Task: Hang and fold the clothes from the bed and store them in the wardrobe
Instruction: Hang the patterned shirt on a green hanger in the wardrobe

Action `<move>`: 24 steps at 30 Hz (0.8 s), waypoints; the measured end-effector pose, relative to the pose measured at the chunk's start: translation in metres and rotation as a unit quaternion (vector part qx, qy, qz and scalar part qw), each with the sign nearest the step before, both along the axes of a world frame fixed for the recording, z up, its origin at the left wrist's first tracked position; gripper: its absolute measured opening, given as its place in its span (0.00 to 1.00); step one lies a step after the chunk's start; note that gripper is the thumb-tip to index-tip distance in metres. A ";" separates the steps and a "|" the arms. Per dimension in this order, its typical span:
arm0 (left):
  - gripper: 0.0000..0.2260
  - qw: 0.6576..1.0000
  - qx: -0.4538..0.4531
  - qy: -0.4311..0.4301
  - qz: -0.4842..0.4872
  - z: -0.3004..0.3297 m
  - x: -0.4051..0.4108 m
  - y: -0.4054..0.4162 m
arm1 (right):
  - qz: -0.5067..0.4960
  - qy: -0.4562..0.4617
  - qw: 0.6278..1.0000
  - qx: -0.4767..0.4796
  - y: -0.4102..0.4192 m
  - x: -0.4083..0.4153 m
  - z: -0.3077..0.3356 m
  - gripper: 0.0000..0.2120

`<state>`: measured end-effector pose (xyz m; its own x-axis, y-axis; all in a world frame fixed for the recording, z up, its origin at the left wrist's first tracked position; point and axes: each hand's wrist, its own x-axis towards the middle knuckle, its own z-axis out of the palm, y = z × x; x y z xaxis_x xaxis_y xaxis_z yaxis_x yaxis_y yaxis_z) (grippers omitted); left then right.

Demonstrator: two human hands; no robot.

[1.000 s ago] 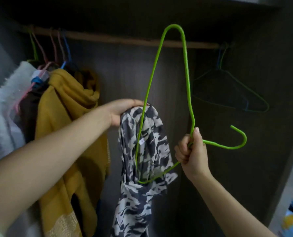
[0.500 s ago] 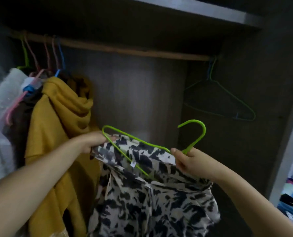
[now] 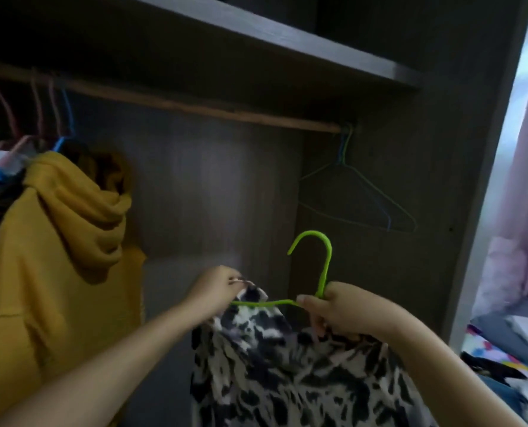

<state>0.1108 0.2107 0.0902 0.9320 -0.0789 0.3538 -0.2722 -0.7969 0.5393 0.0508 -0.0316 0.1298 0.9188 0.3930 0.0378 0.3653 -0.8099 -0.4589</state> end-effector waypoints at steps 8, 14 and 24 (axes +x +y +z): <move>0.14 0.982 0.055 -0.002 -0.183 0.011 -0.015 0.010 | -0.034 0.028 0.990 0.132 0.006 0.016 0.022 0.22; 0.06 0.974 0.005 -0.173 -0.144 0.023 -0.013 0.027 | 0.089 -0.035 0.992 0.083 -0.007 0.009 0.040 0.08; 0.07 0.960 -0.034 -0.276 -0.035 0.044 0.015 0.079 | 0.089 -0.068 0.979 0.168 -0.011 -0.010 0.046 0.13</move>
